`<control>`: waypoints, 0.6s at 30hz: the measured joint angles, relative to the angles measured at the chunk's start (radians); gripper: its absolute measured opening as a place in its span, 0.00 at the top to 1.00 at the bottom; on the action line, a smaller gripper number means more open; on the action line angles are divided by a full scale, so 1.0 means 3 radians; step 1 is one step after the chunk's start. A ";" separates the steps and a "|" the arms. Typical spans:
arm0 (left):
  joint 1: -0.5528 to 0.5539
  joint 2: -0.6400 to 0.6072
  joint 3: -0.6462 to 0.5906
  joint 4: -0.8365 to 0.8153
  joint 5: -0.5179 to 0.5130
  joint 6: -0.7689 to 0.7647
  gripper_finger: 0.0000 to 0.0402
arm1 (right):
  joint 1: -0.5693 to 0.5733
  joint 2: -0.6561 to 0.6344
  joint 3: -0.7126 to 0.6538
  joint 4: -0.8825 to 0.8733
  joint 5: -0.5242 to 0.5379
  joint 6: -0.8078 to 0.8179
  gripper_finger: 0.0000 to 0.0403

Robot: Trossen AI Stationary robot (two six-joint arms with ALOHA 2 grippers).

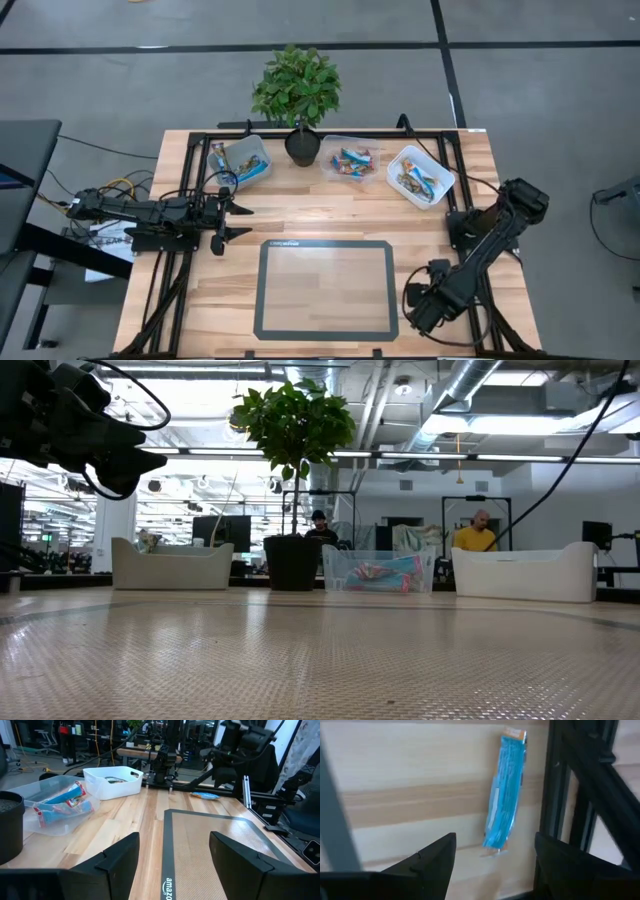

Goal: Pick and place Granola Bars by type
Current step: Put the yellow granola bar into the white bin

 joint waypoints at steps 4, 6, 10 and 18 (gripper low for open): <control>0.0000 0.0000 0.0000 0.0000 0.0003 -0.0016 0.42 | 0.0021 0.0001 -0.0302 0.0327 -0.0026 0.0009 0.34; 0.0000 0.0000 0.0000 0.0000 0.0004 -0.0032 0.42 | 0.0021 0.0000 -0.0426 0.0408 -0.0023 0.0009 0.34; 0.0000 0.0000 0.0000 0.0000 0.0004 -0.0045 0.42 | 0.0021 0.0000 -0.0638 0.0565 -0.0018 0.0007 0.34; 0.0000 -0.0001 0.0000 0.0000 0.0002 -0.0064 0.42 | 0.0064 -0.0002 -0.1025 0.1000 -0.0128 -0.0015 0.34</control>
